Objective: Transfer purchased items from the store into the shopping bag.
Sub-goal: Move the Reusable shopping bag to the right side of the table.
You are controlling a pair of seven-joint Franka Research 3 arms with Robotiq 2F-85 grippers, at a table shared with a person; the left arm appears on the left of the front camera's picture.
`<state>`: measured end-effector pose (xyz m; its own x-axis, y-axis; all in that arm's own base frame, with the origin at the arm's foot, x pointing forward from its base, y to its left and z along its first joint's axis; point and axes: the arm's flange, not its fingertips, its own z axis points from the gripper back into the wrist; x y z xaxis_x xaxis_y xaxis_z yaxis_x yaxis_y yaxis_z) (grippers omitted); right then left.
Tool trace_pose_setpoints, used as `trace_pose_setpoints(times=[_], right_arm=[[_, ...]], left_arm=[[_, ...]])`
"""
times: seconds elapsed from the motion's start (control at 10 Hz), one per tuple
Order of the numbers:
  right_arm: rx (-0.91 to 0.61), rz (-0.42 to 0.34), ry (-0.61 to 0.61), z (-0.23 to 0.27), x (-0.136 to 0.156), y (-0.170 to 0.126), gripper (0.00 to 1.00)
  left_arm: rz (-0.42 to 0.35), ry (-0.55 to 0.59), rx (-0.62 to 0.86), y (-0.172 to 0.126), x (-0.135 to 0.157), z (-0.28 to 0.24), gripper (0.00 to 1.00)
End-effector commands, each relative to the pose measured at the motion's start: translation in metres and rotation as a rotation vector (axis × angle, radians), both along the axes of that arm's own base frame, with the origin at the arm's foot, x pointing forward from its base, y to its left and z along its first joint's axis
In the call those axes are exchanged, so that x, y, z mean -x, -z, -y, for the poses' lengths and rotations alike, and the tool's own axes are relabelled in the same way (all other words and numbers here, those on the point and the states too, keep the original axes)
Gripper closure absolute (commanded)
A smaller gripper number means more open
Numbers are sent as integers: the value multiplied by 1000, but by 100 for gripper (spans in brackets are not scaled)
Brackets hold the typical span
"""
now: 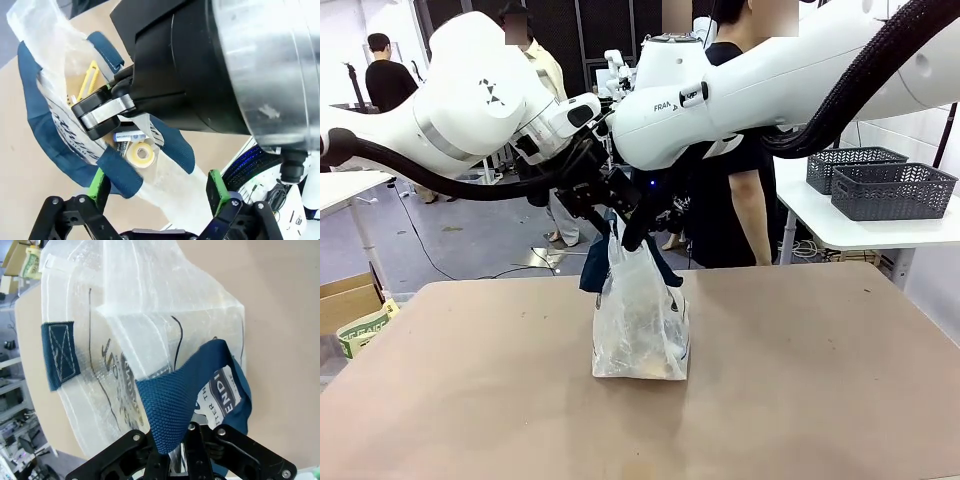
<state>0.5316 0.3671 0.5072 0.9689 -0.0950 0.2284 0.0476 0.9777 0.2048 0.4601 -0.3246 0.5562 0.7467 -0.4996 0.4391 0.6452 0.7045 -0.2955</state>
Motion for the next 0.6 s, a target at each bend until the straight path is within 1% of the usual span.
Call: trace_pose_setpoints(times=[0.0, 0.2, 0.4, 0.5], right_arm=[[-27, 2, -9, 5, 5, 5, 100], [-24, 4, -6, 6, 4, 5, 100], [-24, 1, -3, 5, 5, 4, 100], [-23, 1, -4, 6, 4, 4, 100]], left_arm=[[-23, -7, 32, 13, 6, 0, 0], [-49, -9, 54, 28, 6, 9, 0], [-52, -45, 71, 35, 10, 12, 0], [-57, -45, 55, 38, 10, 15, 0]])
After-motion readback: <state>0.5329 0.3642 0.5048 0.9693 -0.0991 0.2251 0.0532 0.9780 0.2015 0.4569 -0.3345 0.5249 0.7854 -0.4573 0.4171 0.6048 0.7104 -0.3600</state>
